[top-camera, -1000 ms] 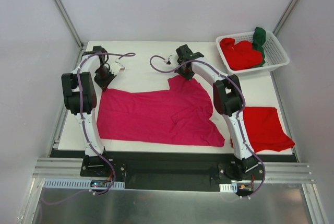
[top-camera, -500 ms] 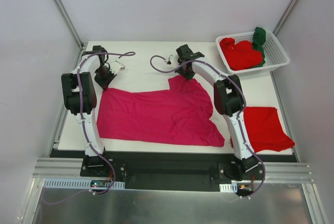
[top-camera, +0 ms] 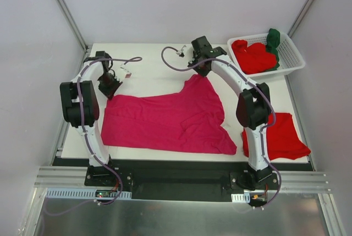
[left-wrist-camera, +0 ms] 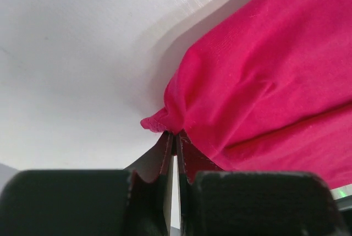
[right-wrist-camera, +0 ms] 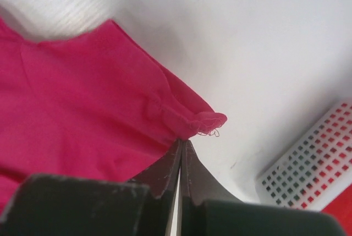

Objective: Fold and stack the t-shirts

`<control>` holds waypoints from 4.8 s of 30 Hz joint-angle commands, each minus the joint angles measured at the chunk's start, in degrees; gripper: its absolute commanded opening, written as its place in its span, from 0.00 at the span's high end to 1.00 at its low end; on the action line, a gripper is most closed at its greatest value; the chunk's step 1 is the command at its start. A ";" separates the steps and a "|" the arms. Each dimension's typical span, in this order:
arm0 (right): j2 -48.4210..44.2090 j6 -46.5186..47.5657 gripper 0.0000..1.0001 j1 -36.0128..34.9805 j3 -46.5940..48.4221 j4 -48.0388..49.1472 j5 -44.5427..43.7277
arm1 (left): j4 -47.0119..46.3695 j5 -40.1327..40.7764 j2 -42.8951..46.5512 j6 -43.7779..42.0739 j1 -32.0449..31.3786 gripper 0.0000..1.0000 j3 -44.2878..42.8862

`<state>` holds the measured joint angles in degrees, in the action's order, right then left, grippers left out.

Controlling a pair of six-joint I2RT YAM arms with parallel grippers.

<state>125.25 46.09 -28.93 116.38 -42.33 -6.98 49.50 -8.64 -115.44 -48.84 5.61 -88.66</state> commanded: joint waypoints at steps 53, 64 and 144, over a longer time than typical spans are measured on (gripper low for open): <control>-26.99 2.52 0.99 -7.72 -20.40 -30.18 26.58 | 1.48 4.51 13.75 -2.57 -0.42 1.00 11.23; -27.87 4.54 0.99 -8.69 -21.45 -35.10 29.48 | 1.57 4.95 14.98 -2.66 -0.42 1.00 11.76; -25.06 10.69 0.99 -10.89 -35.25 -37.03 23.95 | 11.23 8.38 17.71 -2.58 -4.82 0.01 15.81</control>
<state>99.13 54.65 -39.99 81.60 -75.00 17.12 56.71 -0.91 -97.86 -50.57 1.10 -70.11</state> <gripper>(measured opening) 0.014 0.992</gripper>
